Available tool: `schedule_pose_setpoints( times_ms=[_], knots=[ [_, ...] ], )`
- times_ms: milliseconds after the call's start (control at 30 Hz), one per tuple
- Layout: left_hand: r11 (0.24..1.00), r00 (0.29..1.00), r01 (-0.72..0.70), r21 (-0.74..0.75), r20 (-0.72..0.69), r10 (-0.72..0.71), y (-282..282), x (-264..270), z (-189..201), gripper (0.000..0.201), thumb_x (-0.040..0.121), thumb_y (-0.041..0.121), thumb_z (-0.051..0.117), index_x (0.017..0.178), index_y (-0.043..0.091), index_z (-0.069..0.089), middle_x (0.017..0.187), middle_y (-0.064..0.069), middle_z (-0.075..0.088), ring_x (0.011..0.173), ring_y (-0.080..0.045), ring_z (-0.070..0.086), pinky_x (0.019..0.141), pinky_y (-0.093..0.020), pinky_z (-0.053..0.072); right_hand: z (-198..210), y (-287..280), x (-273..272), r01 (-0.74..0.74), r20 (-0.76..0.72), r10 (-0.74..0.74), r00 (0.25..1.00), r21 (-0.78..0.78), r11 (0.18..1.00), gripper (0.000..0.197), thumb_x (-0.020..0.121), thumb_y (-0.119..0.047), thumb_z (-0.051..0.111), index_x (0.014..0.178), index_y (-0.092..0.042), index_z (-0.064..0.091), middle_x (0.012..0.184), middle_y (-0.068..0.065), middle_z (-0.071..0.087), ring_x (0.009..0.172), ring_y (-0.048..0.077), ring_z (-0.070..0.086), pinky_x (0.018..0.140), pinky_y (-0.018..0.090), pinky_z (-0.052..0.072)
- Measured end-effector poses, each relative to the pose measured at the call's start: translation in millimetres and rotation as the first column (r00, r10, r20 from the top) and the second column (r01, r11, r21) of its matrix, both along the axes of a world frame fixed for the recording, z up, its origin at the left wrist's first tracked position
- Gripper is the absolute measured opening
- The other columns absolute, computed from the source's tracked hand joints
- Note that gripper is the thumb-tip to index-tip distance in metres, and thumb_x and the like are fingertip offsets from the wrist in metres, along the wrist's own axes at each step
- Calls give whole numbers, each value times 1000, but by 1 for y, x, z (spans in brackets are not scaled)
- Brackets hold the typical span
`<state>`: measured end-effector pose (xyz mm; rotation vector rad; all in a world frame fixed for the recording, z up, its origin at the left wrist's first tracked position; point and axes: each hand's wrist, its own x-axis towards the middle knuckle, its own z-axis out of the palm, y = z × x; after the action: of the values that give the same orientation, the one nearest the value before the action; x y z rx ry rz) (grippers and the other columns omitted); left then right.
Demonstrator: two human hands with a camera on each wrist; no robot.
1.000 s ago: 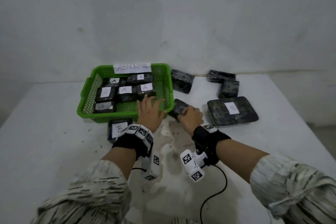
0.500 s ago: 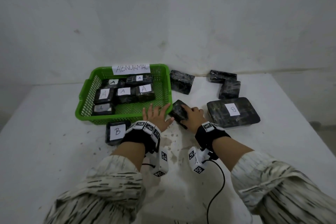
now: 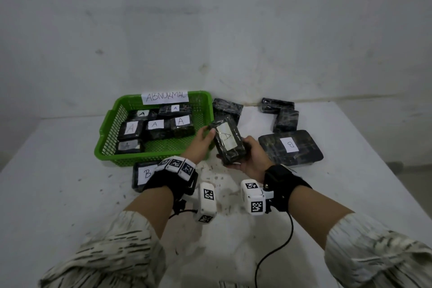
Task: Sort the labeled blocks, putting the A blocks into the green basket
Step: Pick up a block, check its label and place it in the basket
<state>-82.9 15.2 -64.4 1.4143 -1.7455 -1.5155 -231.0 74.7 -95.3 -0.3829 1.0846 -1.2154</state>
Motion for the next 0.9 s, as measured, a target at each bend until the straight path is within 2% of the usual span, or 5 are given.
schedule_pose_setpoints(
  times_ms=[167, 267, 367, 567, 900],
  knots=[
    [990, 969, -123, 64, -208, 134, -1, 6, 13, 42, 95, 30, 49, 132, 12, 42, 122, -7, 60, 102, -19, 60, 90, -38, 50, 13, -1, 9, -115, -151, 108, 983, -34, 993, 35, 96, -30, 34, 111, -13, 61, 108, 12, 60, 89, 22, 58, 79, 37, 47],
    [988, 953, -149, 51, -260, 157, 0, 8, 17, 31, 95, 18, 51, 125, 13, 43, 96, 1, 61, 80, -7, 59, 62, -21, 50, 25, 2, 14, -170, -225, 156, 962, -43, 985, 54, 95, -58, 38, 126, -21, 60, 109, 5, 66, 104, 25, 63, 88, 44, 53],
    [993, 957, -121, 5, -267, 118, 4, 9, 21, 27, 93, 14, 54, 118, 15, 43, 91, 3, 59, 77, -6, 59, 51, -14, 50, 33, 3, 20, -176, -340, 143, 929, -67, 982, 53, 91, -63, 43, 127, -26, 57, 119, 0, 66, 111, 21, 62, 95, 47, 51],
    [994, 985, -58, -97, -170, 40, 7, 8, 25, 31, 90, 26, 58, 116, 17, 45, 109, -3, 58, 87, -11, 59, 67, -22, 46, 36, 4, 30, -57, -471, -39, 881, -187, 981, 28, 98, -39, 50, 122, -23, 53, 117, -3, 62, 103, 10, 60, 97, 43, 49],
    [985, 982, -90, -144, -180, 64, 5, 12, 18, 48, 90, 19, 59, 134, 16, 40, 122, -4, 57, 104, -18, 57, 82, -24, 49, 41, 2, 28, -50, -408, -17, 913, -152, 987, 25, 94, -27, 58, 117, -16, 60, 107, 4, 65, 100, 24, 63, 77, 46, 56]
  ],
)
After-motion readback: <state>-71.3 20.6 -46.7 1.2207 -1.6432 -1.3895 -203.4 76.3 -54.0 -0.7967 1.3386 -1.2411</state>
